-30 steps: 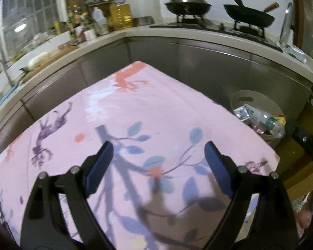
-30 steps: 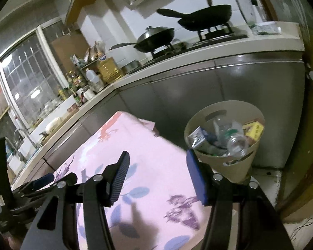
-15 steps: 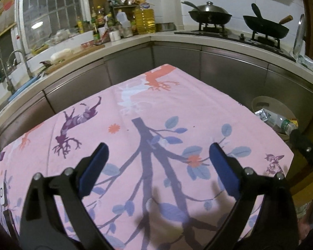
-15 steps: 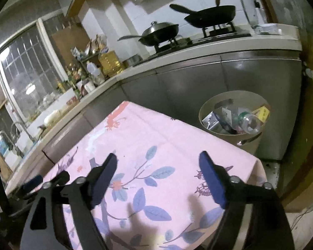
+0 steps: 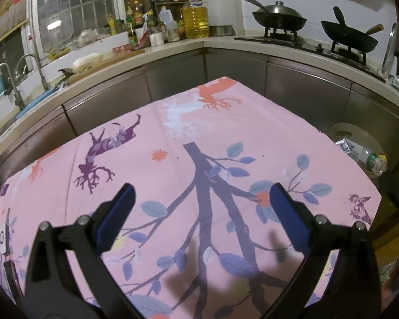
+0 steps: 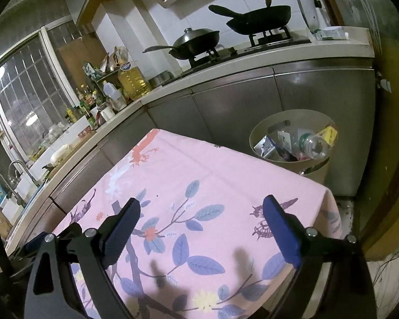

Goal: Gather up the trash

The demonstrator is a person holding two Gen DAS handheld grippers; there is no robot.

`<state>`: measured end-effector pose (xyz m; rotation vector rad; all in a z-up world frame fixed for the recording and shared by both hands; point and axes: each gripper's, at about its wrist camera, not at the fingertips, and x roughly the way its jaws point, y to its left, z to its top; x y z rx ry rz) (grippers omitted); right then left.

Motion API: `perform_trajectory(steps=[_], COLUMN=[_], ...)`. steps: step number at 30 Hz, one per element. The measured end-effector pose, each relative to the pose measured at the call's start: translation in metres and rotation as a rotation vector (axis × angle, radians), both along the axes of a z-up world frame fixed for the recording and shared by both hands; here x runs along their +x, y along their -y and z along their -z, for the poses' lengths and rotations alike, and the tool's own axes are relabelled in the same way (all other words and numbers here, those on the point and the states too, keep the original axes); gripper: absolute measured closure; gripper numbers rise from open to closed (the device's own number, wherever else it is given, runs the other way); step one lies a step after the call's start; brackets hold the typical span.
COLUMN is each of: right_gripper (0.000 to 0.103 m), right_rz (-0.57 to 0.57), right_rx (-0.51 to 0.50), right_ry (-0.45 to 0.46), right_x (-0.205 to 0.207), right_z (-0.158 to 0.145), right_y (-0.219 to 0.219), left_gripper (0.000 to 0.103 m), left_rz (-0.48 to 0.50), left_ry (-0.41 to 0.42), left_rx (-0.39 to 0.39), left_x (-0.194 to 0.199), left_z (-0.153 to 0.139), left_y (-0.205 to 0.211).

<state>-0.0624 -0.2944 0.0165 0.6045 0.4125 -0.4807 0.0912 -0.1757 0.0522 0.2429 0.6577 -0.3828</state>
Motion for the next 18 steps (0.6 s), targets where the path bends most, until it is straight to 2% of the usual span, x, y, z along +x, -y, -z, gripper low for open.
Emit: perform_trajectory(steps=[11,18], right_gripper=[0.014,0.014], right_rz=[0.019,0.031], right_rx=[0.044,0.027], right_ry=[-0.038,-0.039], right_x=[0.0002,-0.0004], right_z=[0.0091,0.0093], right_y=[0.0024,-0.0007], left_gripper=[0.006,0.006], left_rz=[-0.036,-0.050], left_ry=[0.030,0.036], left_rx=[0.063,0.065], left_x=[-0.0009,0.0009], left_z=[0.0032,0.0031], left_y=[0.0010,-0.0032])
